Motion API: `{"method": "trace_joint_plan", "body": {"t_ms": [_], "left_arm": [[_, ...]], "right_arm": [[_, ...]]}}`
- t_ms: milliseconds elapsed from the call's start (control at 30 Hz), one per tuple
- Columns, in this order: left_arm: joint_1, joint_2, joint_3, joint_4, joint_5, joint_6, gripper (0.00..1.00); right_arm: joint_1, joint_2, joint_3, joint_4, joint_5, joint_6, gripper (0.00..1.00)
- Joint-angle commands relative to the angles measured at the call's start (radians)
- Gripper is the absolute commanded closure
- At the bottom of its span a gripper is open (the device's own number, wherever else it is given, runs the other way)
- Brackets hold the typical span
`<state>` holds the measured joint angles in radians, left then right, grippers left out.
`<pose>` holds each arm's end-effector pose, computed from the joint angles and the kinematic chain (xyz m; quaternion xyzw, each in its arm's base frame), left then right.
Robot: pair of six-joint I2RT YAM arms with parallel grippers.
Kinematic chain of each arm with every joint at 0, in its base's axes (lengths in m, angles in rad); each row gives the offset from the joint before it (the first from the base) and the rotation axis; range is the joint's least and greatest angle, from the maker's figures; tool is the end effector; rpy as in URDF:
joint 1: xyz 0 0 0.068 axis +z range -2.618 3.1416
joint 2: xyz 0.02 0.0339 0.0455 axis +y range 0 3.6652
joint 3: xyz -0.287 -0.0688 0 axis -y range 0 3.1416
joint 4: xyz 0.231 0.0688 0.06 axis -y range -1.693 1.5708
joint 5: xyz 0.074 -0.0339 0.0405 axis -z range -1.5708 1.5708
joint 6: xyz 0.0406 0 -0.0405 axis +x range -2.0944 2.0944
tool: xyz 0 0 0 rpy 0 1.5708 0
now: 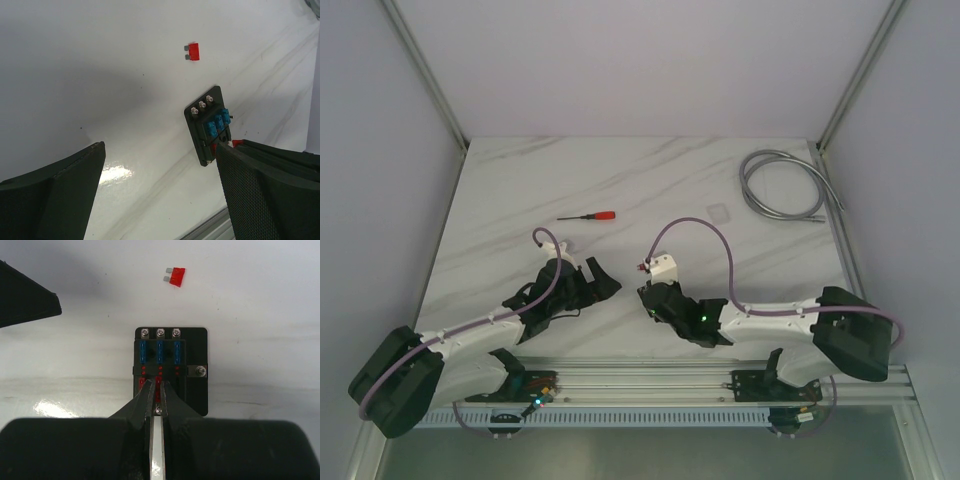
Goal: Snap on the fuse box
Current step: Install the fuse at the fuse box base.
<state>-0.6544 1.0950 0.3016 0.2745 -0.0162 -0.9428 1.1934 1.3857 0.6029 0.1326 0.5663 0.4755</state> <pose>0.1534 -0.1169 0.1892 -0.1283 0.8553 -0.3547 0.3553 0.1159 0.2332 0.2097 -0.1860 0.8490 0.1479 0.4719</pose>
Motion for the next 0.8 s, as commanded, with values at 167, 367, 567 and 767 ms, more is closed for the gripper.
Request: {"method": "trace_joint_plan", "body": {"t_ms": [167, 367, 567, 767], "left_arm": [[0.004, -0.002, 0.014, -0.011, 0.011, -0.004, 0.0], [0.004, -0.004, 0.013, -0.009, 0.01, -0.006, 0.0], [0.004, -0.005, 0.014, -0.01, 0.011, -0.005, 0.0], [0.004, -0.004, 0.015, -0.01, 0.011, -0.005, 0.0]], "right_arm": [[0.009, 0.05, 0.009, 0.02, 0.052, 0.008, 0.95], [0.009, 0.06, 0.008, 0.022, 0.053, 0.007, 0.94], [0.008, 0.072, 0.008, 0.039, 0.05, 0.003, 0.94], [0.007, 0.073, 0.015, 0.05, 0.053, -0.015, 0.94]]}}
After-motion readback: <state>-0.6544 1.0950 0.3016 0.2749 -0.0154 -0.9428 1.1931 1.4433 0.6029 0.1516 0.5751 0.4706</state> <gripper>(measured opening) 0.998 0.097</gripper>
